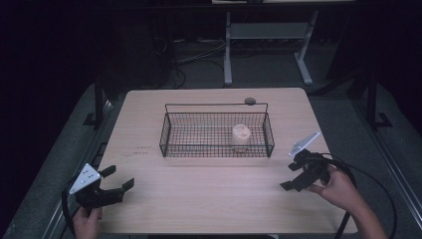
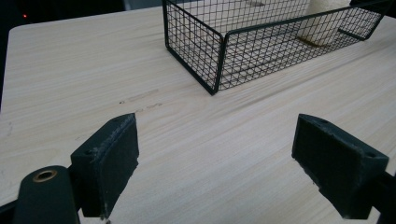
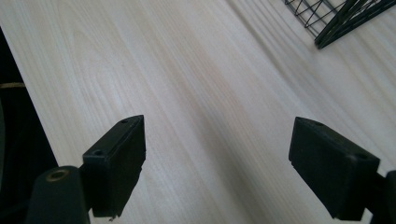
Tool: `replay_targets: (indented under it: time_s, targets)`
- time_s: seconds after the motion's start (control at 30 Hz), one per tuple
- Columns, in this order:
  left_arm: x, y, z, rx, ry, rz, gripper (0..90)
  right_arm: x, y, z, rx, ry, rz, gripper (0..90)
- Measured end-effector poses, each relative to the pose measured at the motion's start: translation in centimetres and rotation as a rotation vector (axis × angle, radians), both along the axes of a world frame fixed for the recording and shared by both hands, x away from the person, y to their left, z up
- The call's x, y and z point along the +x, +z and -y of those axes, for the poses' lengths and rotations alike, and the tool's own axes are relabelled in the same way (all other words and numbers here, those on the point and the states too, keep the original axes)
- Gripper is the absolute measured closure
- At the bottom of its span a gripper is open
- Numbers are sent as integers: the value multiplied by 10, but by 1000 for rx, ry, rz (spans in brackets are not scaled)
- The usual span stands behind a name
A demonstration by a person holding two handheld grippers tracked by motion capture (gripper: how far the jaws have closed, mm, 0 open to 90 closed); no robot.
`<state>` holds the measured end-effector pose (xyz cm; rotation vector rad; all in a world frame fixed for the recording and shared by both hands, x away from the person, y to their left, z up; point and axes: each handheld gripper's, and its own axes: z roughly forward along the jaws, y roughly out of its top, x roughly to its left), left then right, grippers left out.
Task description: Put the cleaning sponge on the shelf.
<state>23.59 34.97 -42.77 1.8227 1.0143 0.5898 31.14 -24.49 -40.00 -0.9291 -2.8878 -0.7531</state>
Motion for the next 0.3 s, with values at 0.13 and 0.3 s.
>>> replay_targets:
  time_s: [0.13, 0.3]
  targets:
    - [0, 0, 0, -1, 0, -1, 140, -3, -2, 1, -1, 3, 0, 182]
    - [1, 0, 1, 2, -5, 1, 139, -8, -4, 0, 0, 3, 3, 182]
